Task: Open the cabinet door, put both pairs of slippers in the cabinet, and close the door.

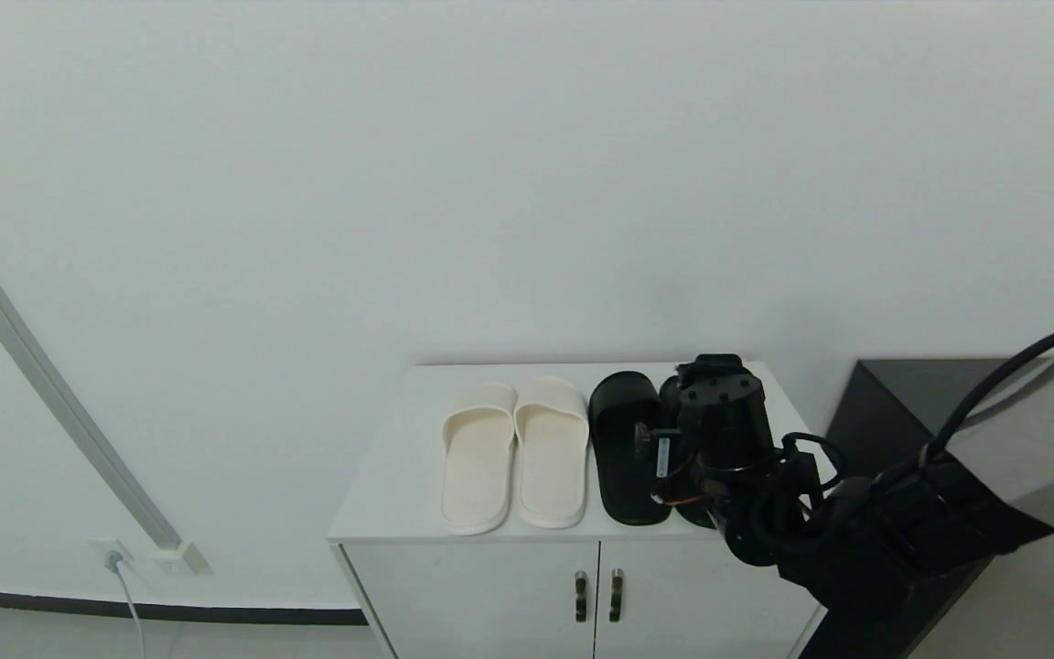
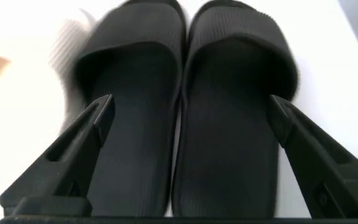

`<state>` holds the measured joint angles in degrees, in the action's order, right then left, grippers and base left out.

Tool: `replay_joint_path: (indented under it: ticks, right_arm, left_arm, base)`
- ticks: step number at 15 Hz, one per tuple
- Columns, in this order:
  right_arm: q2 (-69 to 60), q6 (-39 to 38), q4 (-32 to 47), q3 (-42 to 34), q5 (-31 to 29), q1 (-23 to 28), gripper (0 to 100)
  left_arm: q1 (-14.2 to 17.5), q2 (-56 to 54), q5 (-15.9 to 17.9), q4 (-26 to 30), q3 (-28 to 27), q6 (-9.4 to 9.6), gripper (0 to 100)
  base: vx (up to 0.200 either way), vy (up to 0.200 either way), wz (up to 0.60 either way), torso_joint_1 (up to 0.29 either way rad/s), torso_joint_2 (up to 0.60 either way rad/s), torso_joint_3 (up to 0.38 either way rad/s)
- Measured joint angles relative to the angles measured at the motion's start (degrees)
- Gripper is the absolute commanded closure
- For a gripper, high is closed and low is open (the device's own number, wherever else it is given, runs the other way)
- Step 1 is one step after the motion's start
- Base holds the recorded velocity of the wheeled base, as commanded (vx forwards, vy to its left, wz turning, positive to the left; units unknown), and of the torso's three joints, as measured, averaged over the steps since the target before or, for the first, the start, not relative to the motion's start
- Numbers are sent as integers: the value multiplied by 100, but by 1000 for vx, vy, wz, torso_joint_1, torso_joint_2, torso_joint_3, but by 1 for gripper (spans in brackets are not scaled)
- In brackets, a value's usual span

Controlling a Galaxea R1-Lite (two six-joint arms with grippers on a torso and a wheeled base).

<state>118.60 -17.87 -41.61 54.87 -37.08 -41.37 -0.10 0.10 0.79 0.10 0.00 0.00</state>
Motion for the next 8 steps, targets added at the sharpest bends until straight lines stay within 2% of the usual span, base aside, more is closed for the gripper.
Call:
replay_joint_path:
  ticks: [8]
  right_arm:
    - [1147, 293, -325, 1141, -104, 332, 0]
  left_arm:
    - [0, 0, 0, 0, 0, -7, 100]
  base:
    - [0, 0, 0, 0, 0, 0]
